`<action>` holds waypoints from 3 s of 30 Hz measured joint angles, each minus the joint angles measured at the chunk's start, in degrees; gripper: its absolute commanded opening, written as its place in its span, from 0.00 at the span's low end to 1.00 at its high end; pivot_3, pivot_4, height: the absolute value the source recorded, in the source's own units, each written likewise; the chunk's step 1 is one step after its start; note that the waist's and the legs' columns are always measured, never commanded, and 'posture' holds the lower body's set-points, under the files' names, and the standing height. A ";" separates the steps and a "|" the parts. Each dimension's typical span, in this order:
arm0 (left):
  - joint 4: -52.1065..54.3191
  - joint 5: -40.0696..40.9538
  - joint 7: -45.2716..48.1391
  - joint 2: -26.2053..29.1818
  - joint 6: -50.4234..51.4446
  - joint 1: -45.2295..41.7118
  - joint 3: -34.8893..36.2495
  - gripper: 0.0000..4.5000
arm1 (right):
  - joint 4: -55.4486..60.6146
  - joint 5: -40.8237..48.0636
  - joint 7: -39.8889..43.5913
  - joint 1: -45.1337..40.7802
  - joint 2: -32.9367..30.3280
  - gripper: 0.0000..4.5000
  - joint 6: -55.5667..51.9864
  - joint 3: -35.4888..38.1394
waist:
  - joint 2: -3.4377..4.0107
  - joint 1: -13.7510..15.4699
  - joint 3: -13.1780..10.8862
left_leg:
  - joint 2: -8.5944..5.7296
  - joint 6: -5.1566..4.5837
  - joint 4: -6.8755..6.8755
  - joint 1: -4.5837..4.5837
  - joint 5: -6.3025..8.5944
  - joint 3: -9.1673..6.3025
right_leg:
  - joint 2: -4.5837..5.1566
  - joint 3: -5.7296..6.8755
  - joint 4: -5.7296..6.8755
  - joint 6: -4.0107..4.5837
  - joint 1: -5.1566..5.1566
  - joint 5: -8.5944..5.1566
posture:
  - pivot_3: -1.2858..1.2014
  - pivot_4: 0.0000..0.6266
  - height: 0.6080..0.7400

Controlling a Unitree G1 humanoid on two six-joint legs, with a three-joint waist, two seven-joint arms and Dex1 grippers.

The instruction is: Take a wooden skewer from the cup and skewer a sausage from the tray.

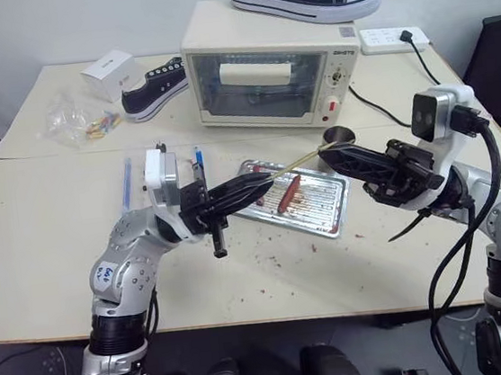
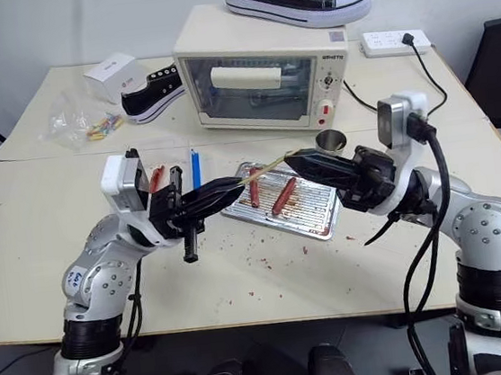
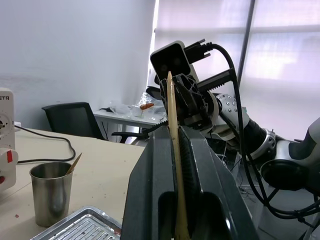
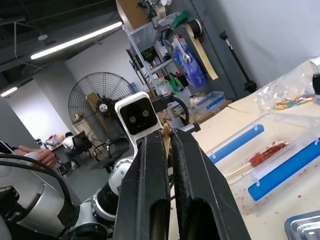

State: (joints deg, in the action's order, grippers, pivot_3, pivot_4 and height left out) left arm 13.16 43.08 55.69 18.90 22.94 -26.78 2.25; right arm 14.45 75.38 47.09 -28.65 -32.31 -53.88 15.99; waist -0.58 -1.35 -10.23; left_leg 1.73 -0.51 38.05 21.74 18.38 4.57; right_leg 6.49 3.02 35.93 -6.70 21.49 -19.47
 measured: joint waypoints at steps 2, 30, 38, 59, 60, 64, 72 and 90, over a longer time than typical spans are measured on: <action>0.00 -0.01 -0.15 0.06 0.26 0.00 0.01 0.00 | 0.00 0.54 -0.75 0.42 0.21 0.06 0.01 0.01 | 0.00 0.00 0.00 | 0.00 0.00 0.00 0.01 0.00 0.00 | 0.00 0.00 0.00 0.00 0.00 0.00 | 0.52 0.24 1.00; 0.69 -0.51 -6.47 14.68 -2.69 25.81 24.89 0.00 | 4.13 -44.03 -5.09 14.57 -7.93 0.99 15.11 -11.35 | 0.02 -0.21 -0.01 | 0.05 0.15 0.01 0.20 0.02 -0.33 | 0.16 -0.15 -0.25 0.06 0.11 -0.03 | 0.52 0.24 1.00; 3.38 -0.45 -8.61 13.47 -2.66 25.66 23.64 0.00 | 3.04 -47.87 -23.03 -1.24 5.54 0.99 -1.05 -19.64 | 0.03 -0.22 -0.02 | -0.01 0.16 0.04 0.47 0.01 -0.48 | 0.16 0.02 -0.13 0.06 0.21 -0.03 | 0.52 0.24 1.00; 7.62 -0.14 -11.40 13.35 -2.14 27.06 23.40 0.00 | -8.38 -60.30 -34.68 -8.11 17.11 0.99 -4.22 -23.92 | 0.03 -0.46 -0.02 | 0.01 0.15 0.03 0.49 -0.01 -0.26 | 0.05 0.10 0.06 0.06 0.45 -0.03 | 0.52 0.24 1.00; 7.89 -0.14 -11.46 13.37 -2.13 27.05 23.40 0.00 | -8.58 -60.81 -34.82 -8.18 17.33 0.99 -4.20 -23.95 | 0.03 -0.45 -0.02 | 0.01 0.15 0.03 0.49 -0.01 -0.25 | 0.05 0.12 0.07 0.06 0.46 -0.03 | 0.52 0.24 1.00; 8.36 -0.14 -11.51 13.41 -2.12 27.04 23.40 0.00 | -8.94 -61.09 -34.86 -8.18 17.82 0.90 -3.92 -23.75 | 0.03 -0.45 -0.02 | 0.01 0.15 0.02 0.49 0.00 -0.20 | 0.05 0.14 0.07 0.06 0.48 -0.03 | 0.52 0.24 1.00; 8.34 -0.14 -11.36 13.42 -2.12 26.65 23.39 0.00 | -9.31 -61.33 -34.14 -8.16 17.99 0.37 -3.90 -23.60 | 0.03 -0.45 -0.01 | 0.01 0.15 0.02 0.50 0.00 -0.18 | 0.05 0.14 0.08 0.06 0.50 -0.03 | 0.52 0.24 1.00; 7.35 -0.23 -11.02 13.40 -2.59 25.94 22.36 0.00 | -9.24 -62.71 -25.80 -7.24 11.85 0.27 -0.93 -26.33 | 0.02 -0.46 -0.01 | 0.03 0.14 -0.01 0.62 -0.01 0.11 | 0.03 -0.02 0.25 0.06 0.87 -0.03 | 0.52 0.24 1.00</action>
State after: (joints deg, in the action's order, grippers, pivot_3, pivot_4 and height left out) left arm 20.50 42.85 44.67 32.30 20.35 -0.84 24.61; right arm 5.22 12.67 21.29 -35.89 -20.46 -54.80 -10.34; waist -0.56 -1.81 -10.24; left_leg 1.75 -0.37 38.03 22.35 18.37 4.69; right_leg 6.52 3.00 36.18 -6.64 22.36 -19.50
